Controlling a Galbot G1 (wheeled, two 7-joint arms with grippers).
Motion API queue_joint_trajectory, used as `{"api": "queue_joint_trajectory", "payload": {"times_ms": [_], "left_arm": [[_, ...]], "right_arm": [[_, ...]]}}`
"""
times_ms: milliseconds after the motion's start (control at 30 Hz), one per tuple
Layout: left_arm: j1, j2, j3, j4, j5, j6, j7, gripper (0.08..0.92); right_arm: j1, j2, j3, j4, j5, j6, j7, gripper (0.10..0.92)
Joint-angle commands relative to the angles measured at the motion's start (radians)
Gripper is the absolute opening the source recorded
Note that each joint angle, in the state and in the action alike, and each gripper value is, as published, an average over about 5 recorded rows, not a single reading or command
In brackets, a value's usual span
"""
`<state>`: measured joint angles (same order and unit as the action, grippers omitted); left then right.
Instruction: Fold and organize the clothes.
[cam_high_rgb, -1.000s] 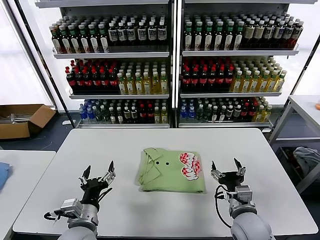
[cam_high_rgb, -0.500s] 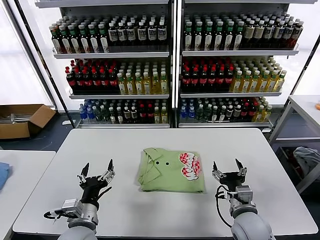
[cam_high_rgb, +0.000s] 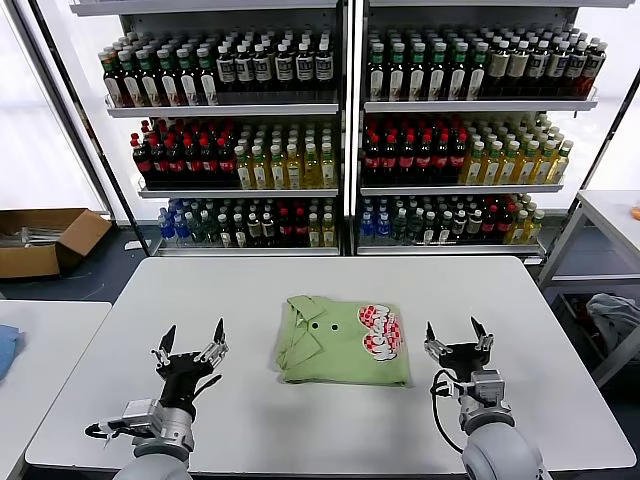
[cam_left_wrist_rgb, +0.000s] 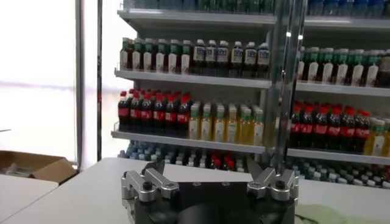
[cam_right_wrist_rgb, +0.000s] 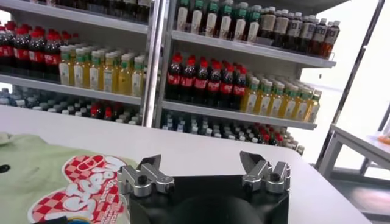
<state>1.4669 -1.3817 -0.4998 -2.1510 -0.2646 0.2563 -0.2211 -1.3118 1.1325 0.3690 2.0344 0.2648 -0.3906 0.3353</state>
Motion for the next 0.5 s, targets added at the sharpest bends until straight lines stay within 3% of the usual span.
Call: {"api": "queue_joint_trajectory", "payload": {"times_ms": [33,500], "left_arm": [[-0.001,0.0,0.001,0.001,0.03,0.009,0.018,0.823],[-0.006,0.005,-0.003,0.003,0.029,0.016,0.033,0.823]], "right_arm": [[0.002,0.002,-0.003,-0.005,-0.002,0.003,-0.005,0.823],[0.009,0.007,-0.006,-0.013,-0.004,0.006,-0.008,0.823]]}}
